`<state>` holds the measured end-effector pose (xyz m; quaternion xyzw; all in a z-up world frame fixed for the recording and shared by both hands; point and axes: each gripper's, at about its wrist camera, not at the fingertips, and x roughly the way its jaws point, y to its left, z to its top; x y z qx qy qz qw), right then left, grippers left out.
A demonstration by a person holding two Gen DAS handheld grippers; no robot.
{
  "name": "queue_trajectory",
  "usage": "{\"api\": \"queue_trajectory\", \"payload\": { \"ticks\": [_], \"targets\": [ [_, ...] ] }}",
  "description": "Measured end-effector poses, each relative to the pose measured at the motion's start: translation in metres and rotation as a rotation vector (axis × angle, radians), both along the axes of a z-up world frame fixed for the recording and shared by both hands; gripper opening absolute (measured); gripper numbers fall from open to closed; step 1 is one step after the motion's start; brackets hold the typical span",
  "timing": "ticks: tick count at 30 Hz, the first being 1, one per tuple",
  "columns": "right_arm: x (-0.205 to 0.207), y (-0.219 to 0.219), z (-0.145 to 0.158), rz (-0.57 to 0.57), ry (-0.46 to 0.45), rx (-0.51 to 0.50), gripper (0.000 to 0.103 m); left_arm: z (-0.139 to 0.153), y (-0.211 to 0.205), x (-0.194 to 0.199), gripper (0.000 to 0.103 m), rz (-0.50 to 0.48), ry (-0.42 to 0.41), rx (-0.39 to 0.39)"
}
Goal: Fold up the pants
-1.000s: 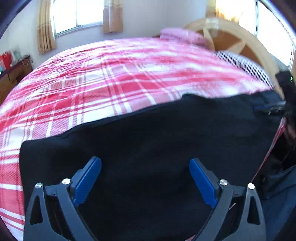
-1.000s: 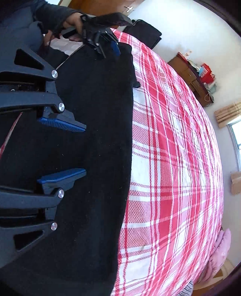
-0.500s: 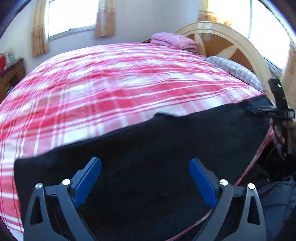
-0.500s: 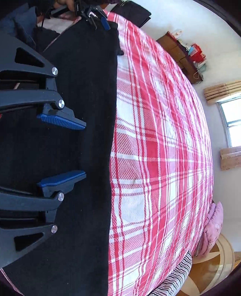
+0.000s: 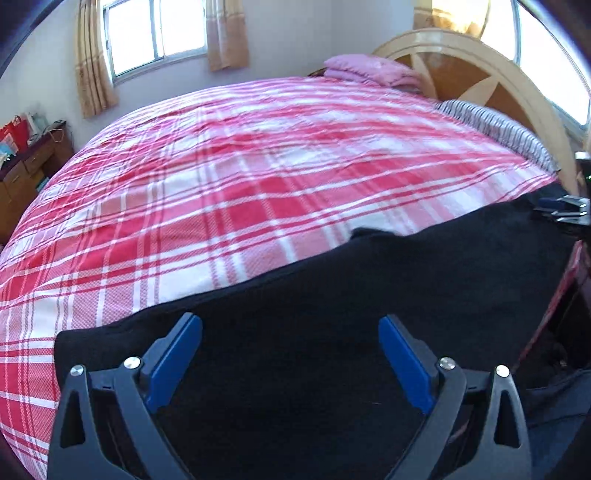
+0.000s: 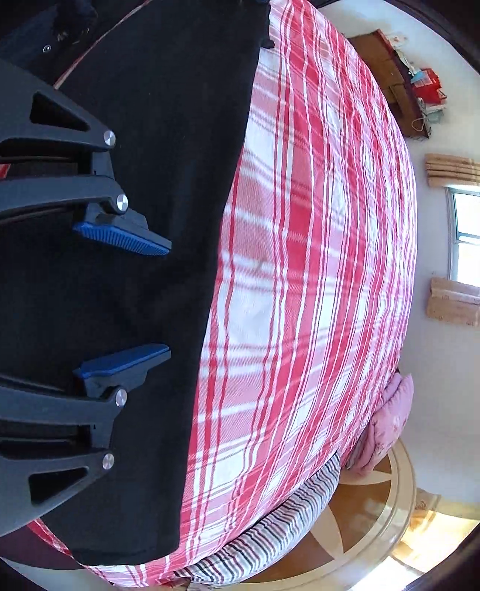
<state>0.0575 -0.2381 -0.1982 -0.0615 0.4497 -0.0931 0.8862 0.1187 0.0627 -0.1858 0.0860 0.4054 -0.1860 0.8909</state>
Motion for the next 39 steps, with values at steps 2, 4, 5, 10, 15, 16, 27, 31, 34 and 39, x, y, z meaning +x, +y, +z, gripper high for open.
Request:
{"api": "queue_trajectory", "payload": {
  "ticks": [2, 4, 5, 10, 15, 16, 27, 31, 34, 39],
  "targets": [
    [-0.001, -0.003, 0.0, 0.007, -0.01, 0.009, 0.058, -0.01, 0.002, 0.005, 0.099, 0.015, 0.027, 0.006],
    [-0.001, -0.003, -0.002, 0.021, -0.011, -0.009, 0.058, -0.018, 0.003, 0.008, 0.099, 0.032, 0.049, -0.005],
    [-0.002, -0.003, -0.002, 0.025, -0.013, -0.011, 0.058, -0.019, 0.003, 0.007, 0.1, 0.032, 0.041, -0.001],
    [-0.011, -0.015, 0.011, 0.012, -0.041, 0.051, 0.058, -0.011, -0.001, 0.002, 0.101, 0.023, 0.031, 0.006],
    [-0.041, -0.077, 0.05, -0.127, -0.184, 0.169, 0.058, 0.007, 0.007, 0.0, 0.101, 0.055, -0.019, -0.02],
    [-0.052, -0.099, 0.059, -0.171, -0.221, 0.23, 0.058, 0.009, 0.008, 0.001, 0.101, 0.059, -0.021, -0.033],
    [-0.133, -0.253, 0.085, -0.504, -0.385, 0.527, 0.058, -0.001, -0.008, 0.0, 0.101, 0.043, 0.003, -0.035],
    [-0.139, -0.264, 0.072, -0.511, -0.331, 0.54, 0.058, -0.006, -0.001, 0.001, 0.101, 0.07, 0.015, -0.033],
    [-0.14, -0.272, 0.055, -0.491, -0.28, 0.596, 0.057, -0.008, 0.007, 0.003, 0.101, 0.099, 0.02, -0.025],
    [-0.139, -0.284, 0.036, -0.462, -0.249, 0.703, 0.049, -0.004, 0.024, 0.006, 0.101, 0.146, -0.025, 0.028]
  ]
}}
